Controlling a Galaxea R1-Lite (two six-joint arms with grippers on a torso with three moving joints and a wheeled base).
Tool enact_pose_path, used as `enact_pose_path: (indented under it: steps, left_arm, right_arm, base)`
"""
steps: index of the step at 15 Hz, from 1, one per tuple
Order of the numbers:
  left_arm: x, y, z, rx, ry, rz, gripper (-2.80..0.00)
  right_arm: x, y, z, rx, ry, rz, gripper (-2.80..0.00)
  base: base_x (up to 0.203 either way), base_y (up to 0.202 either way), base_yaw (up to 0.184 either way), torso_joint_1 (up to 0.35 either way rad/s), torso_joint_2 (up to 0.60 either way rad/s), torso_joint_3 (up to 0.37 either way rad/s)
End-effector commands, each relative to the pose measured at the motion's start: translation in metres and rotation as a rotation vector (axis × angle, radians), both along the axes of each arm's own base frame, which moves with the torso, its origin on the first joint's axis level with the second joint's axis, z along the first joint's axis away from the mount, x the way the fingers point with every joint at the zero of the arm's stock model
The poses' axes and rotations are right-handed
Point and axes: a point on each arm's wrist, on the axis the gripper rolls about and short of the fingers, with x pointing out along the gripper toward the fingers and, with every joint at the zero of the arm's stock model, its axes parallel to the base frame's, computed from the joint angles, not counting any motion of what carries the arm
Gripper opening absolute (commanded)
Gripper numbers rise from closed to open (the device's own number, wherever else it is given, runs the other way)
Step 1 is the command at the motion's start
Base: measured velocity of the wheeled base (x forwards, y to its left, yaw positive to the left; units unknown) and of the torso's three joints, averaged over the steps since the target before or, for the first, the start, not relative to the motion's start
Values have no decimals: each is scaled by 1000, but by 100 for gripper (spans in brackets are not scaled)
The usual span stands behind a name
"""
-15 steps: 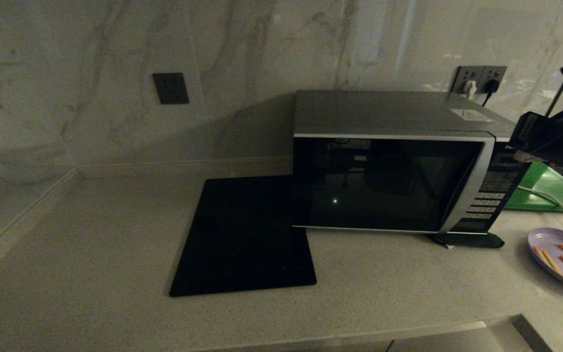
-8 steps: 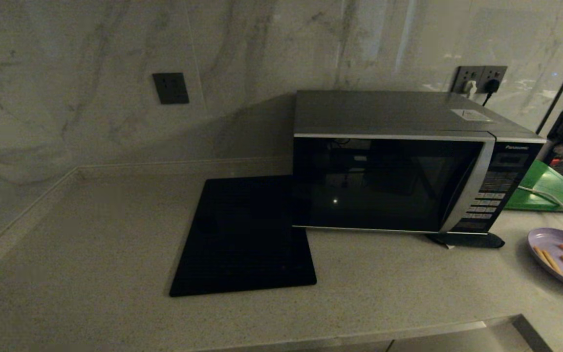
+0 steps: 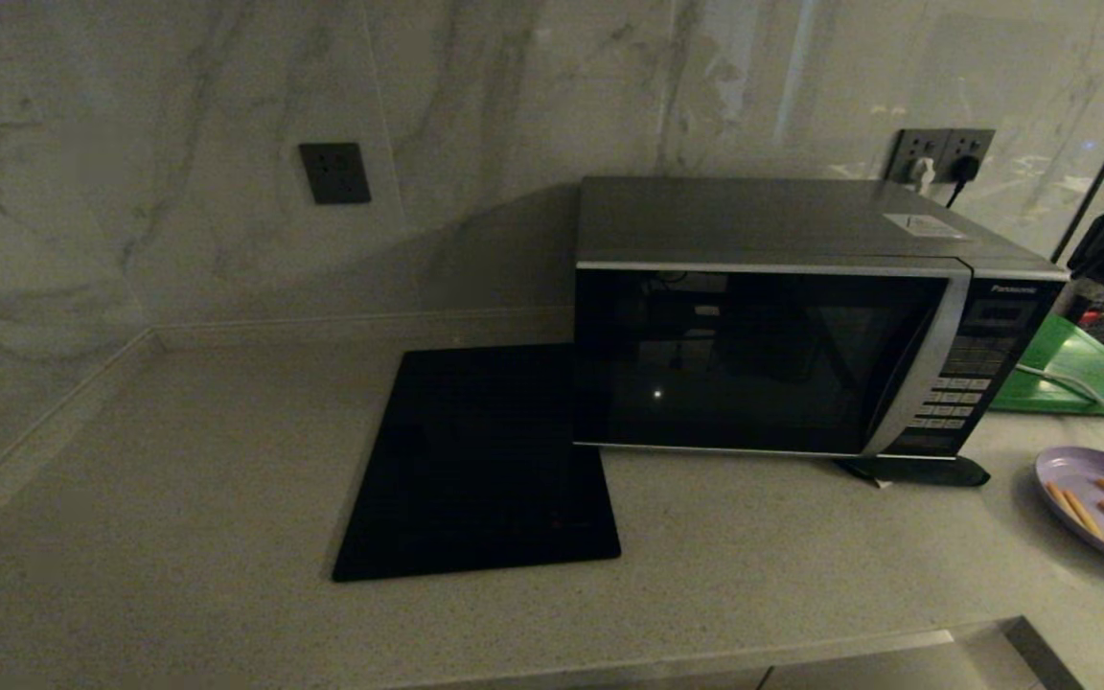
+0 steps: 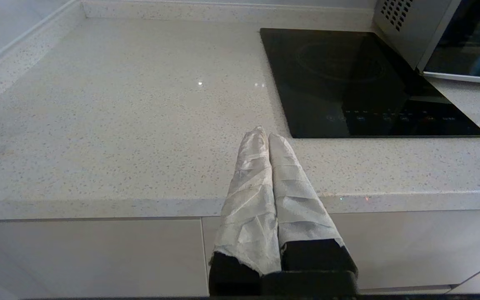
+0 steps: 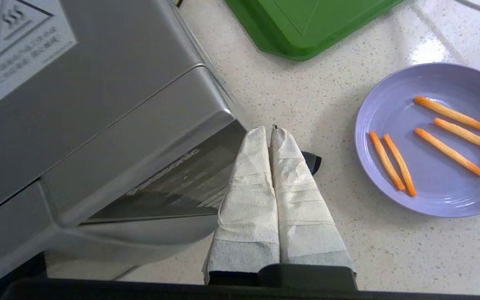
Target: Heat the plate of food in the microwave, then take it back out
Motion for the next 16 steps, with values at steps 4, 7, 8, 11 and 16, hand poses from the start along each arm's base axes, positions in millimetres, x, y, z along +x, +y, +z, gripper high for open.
enact_pose_path:
  steps: [4, 7, 8, 11, 16]
  left_arm:
    - [0, 0, 0, -1, 1, 1, -280]
    - [0, 0, 0, -1, 1, 1, -280]
    - [0, 0, 0, -1, 1, 1, -280]
    - [0, 0, 0, -1, 1, 1, -280]
    - [0, 0, 0, -1, 0, 1, -280]
  right_arm:
    - [11, -2, -10, 26, 24, 25, -280]
    - [15, -3, -11, 35, 20, 39, -280]
    - [17, -3, -12, 36, 20, 42, -280]
    - [22, -3, -12, 50, 9, 68, -280]
    - [32, -5, -12, 63, -9, 88, -280]
  base:
    - [0, 0, 0, 0, 0, 0]
    - [0, 0, 0, 0, 0, 0]
    - [0, 0, 0, 0, 0, 0]
    - [0, 0, 0, 0, 0, 0]
    - [0, 0, 0, 0, 0, 0]
